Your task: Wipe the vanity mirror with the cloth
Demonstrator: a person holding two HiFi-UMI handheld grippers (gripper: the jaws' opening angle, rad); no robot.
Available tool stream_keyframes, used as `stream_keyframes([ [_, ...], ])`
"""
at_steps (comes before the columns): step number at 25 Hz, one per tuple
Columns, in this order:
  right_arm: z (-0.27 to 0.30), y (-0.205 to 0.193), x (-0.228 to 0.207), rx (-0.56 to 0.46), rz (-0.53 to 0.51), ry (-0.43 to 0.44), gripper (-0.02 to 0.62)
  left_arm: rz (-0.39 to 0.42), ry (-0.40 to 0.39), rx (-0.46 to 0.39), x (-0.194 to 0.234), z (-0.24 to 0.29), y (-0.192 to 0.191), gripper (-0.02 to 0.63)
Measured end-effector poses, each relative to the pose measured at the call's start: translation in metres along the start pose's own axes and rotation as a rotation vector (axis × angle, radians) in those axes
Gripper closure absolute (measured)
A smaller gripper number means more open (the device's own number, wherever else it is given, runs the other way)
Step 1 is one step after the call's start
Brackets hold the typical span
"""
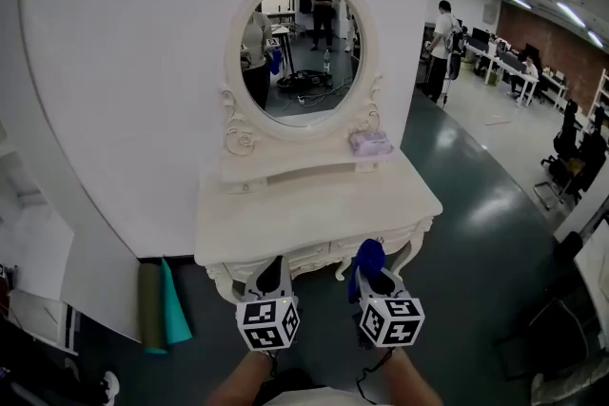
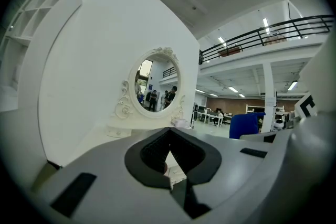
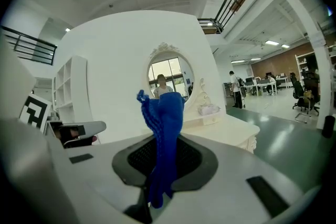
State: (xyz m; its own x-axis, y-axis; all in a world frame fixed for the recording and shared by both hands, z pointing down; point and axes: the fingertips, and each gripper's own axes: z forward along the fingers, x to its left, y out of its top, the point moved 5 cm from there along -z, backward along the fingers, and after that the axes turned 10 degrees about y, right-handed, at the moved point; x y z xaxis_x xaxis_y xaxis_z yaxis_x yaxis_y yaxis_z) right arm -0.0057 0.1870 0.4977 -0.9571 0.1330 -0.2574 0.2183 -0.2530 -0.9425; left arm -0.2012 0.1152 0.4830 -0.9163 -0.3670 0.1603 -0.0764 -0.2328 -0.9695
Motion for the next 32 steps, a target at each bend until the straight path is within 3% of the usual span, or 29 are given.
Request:
stream_keyframes([
  [7, 0.031, 0.008, -0.028, 0.027, -0.008, -0.017, 0.529, -0.007, 0.022, 0.032, 0.005, 0.043, -0.004, 0.601],
  [17, 0.103, 0.026, -0.100, 0.046, -0.008, -0.042, 0.529, -0.037, 0.034, 0.052, -0.004, 0.140, -0.013, 0.601],
  [32, 0.245, 0.105, -0.163, 0.007, -0.043, 0.047, 0.529, -0.055, 0.096, -0.005, 0.005, 0.290, 0.041, 0.601],
])
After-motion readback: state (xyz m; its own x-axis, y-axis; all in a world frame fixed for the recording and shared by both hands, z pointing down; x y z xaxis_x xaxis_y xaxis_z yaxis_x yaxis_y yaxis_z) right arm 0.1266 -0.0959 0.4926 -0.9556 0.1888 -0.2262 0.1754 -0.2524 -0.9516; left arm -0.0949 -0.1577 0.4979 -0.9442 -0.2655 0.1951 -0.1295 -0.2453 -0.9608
